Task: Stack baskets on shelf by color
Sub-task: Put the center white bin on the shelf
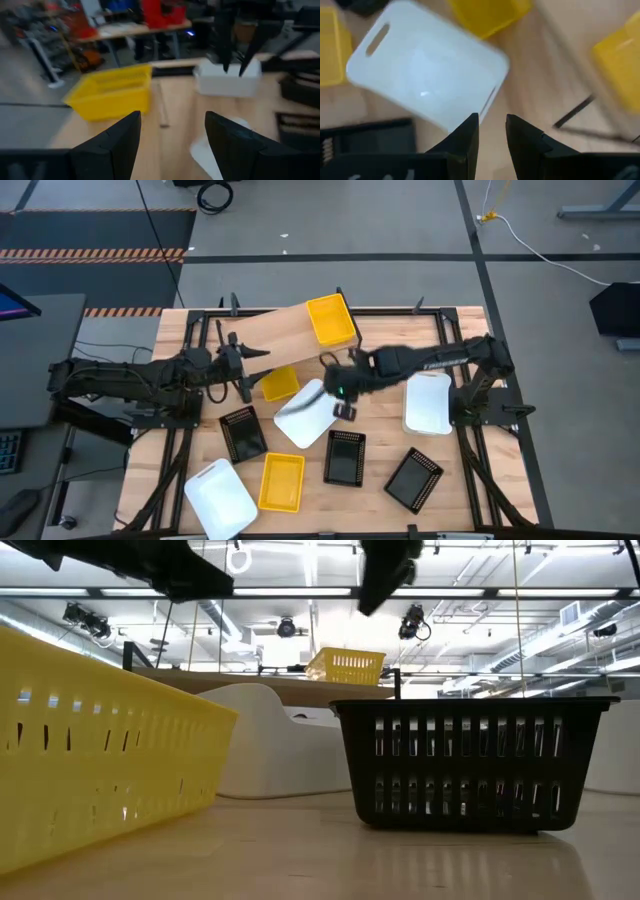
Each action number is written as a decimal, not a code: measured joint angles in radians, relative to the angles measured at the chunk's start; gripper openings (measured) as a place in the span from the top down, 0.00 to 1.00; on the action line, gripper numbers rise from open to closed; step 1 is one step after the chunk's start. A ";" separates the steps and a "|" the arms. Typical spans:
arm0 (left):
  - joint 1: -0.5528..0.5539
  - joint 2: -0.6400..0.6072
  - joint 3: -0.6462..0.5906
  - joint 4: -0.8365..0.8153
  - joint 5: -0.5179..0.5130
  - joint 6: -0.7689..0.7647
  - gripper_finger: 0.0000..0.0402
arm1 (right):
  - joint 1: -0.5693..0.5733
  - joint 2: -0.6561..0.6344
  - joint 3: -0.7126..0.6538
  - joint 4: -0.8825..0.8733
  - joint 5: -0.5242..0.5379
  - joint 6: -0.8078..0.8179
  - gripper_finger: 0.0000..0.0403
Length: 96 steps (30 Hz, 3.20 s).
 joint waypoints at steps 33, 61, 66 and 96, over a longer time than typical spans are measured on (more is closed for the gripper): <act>-0.415 0.597 0.501 -0.622 0.065 0.052 0.49 | 0.480 -0.245 -0.481 0.075 0.419 0.693 0.74; -0.326 0.904 0.535 -0.748 0.164 0.069 0.76 | 0.402 -0.231 -0.482 0.033 0.542 0.462 0.74; -0.327 0.904 0.534 -0.720 0.166 0.079 0.97 | 0.404 -0.231 -0.482 0.024 0.541 0.464 0.74; -0.378 0.895 1.176 -1.212 -0.067 -0.107 0.98 | 0.404 -0.231 -0.482 0.023 0.594 0.472 0.74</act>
